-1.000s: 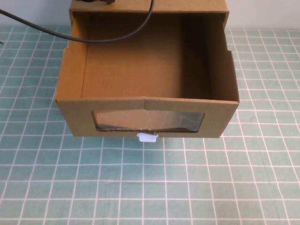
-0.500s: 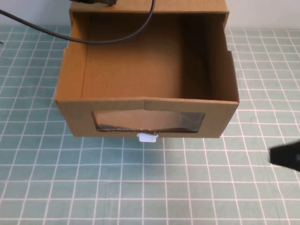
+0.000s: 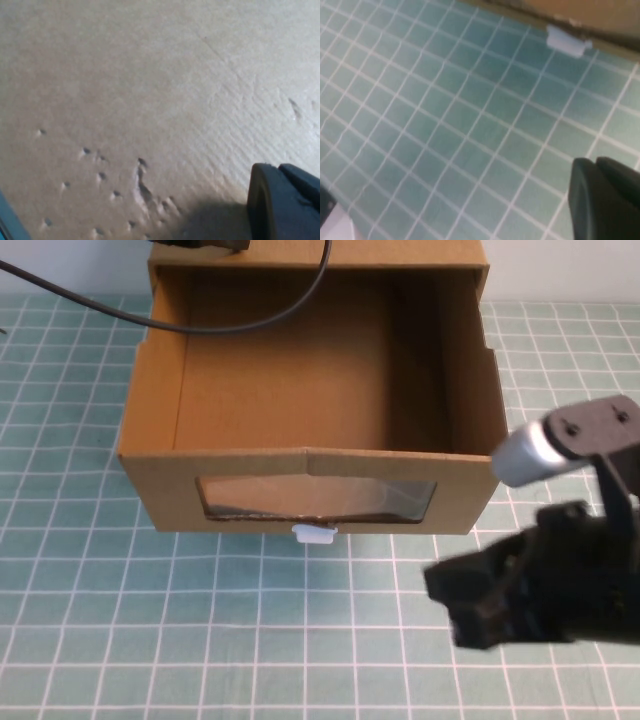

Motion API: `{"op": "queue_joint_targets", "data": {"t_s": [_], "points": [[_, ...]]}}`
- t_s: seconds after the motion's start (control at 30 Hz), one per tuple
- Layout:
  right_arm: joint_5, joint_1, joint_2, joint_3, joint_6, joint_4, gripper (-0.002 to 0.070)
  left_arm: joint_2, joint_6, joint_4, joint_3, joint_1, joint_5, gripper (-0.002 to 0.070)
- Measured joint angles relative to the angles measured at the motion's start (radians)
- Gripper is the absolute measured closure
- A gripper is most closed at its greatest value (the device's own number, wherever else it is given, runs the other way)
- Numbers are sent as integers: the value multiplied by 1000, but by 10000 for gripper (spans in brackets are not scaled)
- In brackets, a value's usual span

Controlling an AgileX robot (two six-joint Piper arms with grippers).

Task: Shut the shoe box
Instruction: Close the shoe box with your right arm

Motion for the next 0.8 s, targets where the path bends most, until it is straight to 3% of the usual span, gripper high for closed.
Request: {"op": "queue_joint_targets", "data": {"t_s": [0.17, 0.57, 0.8], "points": [[-140, 28, 61, 0, 81, -92, 687, 0, 0, -2, 0, 0, 0, 680], [-371, 28, 169, 0, 94, -101, 687, 0, 0, -2, 0, 0, 4, 680], [-431, -37, 193, -15, 94, -101, 687, 0, 0, -2, 0, 0, 8, 680]]}}
